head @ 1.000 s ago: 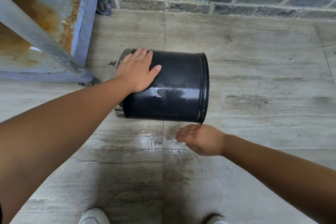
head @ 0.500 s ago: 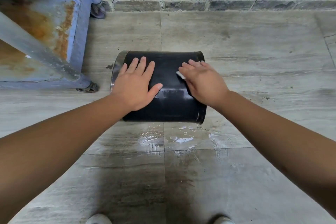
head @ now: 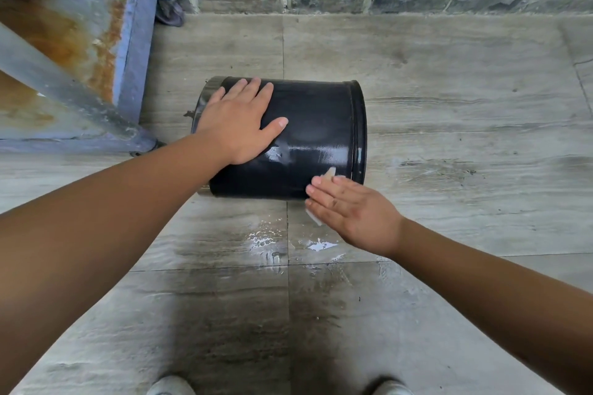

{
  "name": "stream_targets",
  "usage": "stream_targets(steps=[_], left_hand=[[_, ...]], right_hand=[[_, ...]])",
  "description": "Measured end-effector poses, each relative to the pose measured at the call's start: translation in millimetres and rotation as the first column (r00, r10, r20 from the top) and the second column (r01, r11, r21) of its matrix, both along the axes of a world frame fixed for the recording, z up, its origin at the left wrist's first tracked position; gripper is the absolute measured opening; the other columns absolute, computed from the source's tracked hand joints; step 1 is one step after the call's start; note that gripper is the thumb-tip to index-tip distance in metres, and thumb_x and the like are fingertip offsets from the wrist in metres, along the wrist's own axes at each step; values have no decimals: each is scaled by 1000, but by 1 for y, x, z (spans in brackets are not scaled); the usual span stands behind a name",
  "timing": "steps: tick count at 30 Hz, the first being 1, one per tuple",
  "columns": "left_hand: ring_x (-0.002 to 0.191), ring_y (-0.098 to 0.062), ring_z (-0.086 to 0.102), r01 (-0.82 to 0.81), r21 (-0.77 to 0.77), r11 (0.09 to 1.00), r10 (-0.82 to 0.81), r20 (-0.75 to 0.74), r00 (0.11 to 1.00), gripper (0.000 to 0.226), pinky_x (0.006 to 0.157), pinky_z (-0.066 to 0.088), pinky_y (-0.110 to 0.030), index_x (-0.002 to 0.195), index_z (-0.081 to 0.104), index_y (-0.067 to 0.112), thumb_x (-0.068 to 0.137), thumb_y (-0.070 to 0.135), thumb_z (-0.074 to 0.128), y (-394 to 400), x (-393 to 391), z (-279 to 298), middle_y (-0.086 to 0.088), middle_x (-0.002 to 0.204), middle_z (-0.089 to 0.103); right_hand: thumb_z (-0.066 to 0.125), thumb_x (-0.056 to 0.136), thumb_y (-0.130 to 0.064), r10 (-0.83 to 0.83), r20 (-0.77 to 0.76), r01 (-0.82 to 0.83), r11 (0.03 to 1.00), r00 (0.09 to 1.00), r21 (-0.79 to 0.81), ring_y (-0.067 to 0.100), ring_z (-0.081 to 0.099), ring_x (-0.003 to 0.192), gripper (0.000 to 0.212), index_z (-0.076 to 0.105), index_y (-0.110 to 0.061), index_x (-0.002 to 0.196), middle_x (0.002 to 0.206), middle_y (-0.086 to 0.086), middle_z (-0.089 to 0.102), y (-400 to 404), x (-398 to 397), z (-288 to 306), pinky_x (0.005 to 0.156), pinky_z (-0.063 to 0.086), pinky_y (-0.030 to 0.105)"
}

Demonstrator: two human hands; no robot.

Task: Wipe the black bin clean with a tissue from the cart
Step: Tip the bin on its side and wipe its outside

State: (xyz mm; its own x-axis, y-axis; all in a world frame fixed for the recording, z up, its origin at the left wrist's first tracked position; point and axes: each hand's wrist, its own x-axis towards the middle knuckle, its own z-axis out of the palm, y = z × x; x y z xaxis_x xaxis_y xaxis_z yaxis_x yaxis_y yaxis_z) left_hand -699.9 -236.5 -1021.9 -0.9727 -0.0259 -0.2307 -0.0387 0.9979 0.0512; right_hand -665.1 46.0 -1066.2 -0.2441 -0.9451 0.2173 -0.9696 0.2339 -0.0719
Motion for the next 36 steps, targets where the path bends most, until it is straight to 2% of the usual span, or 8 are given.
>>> stream_targets(steps=[4,9,13,17,21,29,32,36], left_hand=[[150,-22,10,1,4,1000,-1,-3,1000,85,120,11,-47,155,13,22,86,71,9,0,1,1,-4,164,12],[150,-23,9,8,0,1000,-8,-6,1000,84,120,11,-48,155,12,22,87,70,10,1,5,0,-4,164,11],[150,-22,7,14,1,1000,-14,6,1000,83,120,10,-47,155,9,23,88,71,10,0,6,0,-4,165,7],[150,-22,6,14,7,1000,-14,12,1000,85,120,10,-47,155,10,23,86,72,8,0,6,-1,-4,165,7],[151,-22,6,22,15,1000,-22,2,1000,84,120,8,-46,155,9,23,87,71,10,-1,11,-3,-4,165,6],[150,-23,7,24,22,999,-24,13,1000,85,120,8,-47,155,11,24,86,72,11,-3,5,-1,-4,164,9],[150,-23,7,29,24,999,-29,16,999,85,120,9,-47,155,11,23,86,72,11,-3,3,-1,-4,164,9],[150,-23,7,29,22,999,-29,16,999,85,120,9,-48,155,11,23,87,72,11,-3,4,-1,-5,164,9]], right_hand=[[46,99,-25,-91,490,184,972,867,-145,23,71,91,29,72,-12,104,95,6,75,-17,16,32,76,57,35],[53,94,-26,-367,768,775,579,525,-253,-9,56,66,18,69,-28,101,67,-20,60,-58,-45,84,58,38,5],[48,98,-20,-582,440,648,762,684,0,22,66,83,25,69,-20,112,94,0,73,-77,-95,81,71,47,26],[45,97,-16,-443,133,429,895,887,121,31,59,115,26,63,-10,116,120,10,64,-80,-68,56,82,52,39],[53,86,-1,-204,93,199,978,974,64,33,57,123,37,64,-4,121,129,16,63,-58,-35,39,103,45,45],[74,80,-3,50,221,-73,992,974,98,24,65,113,30,73,-8,110,112,8,73,-3,17,20,91,56,41],[64,90,-7,-203,530,264,964,823,-40,14,71,94,26,71,-14,114,103,-1,76,1,18,41,75,59,29],[55,95,-30,-334,795,782,567,507,-260,-7,62,71,26,69,-25,115,82,-32,68,0,-19,72,63,43,3]])
